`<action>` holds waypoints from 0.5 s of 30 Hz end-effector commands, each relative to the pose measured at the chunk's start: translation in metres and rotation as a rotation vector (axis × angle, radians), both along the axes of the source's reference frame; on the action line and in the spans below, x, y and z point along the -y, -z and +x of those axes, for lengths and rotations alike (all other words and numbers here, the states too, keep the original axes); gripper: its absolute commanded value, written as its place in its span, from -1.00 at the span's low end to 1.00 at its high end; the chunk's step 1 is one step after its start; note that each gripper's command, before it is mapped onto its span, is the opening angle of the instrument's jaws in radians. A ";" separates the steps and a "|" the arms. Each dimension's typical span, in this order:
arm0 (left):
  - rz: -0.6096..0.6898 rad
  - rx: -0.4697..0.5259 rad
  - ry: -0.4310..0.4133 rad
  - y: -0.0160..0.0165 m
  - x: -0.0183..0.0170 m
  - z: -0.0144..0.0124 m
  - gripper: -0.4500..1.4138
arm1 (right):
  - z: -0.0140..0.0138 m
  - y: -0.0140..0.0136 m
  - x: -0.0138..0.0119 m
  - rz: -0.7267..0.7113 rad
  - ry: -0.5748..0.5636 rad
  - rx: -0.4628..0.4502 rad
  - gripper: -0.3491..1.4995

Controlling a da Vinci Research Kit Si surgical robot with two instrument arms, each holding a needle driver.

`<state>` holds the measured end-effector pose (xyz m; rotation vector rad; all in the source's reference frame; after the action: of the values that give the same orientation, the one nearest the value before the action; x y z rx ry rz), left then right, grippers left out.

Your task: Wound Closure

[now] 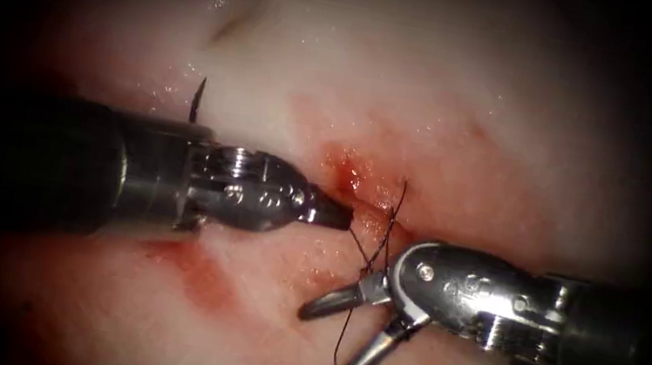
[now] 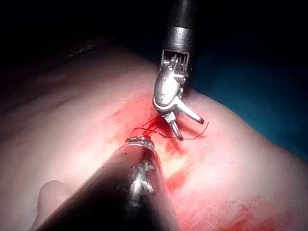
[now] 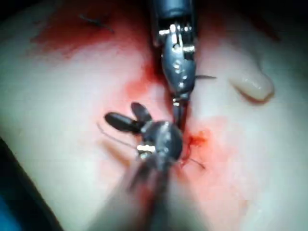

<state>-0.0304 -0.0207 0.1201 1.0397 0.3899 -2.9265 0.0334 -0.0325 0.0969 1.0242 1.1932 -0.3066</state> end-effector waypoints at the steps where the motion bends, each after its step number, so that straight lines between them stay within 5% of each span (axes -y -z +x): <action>1: 0.002 0.000 -0.005 -0.0007 0.0002 -0.0006 -1.00 | 0.0008 -0.0012 0.0010 -0.010 0.014 -0.001 -0.07; 15: 0.003 0.001 -0.017 -0.0011 0.0007 -0.0007 -1.00 | -0.0001 -0.0032 -0.0007 -0.076 0.006 0.056 -0.13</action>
<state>-0.0305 -0.0214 0.1206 1.0316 0.4004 -2.9122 0.0325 -0.0316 0.0997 0.9627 1.1175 -0.3216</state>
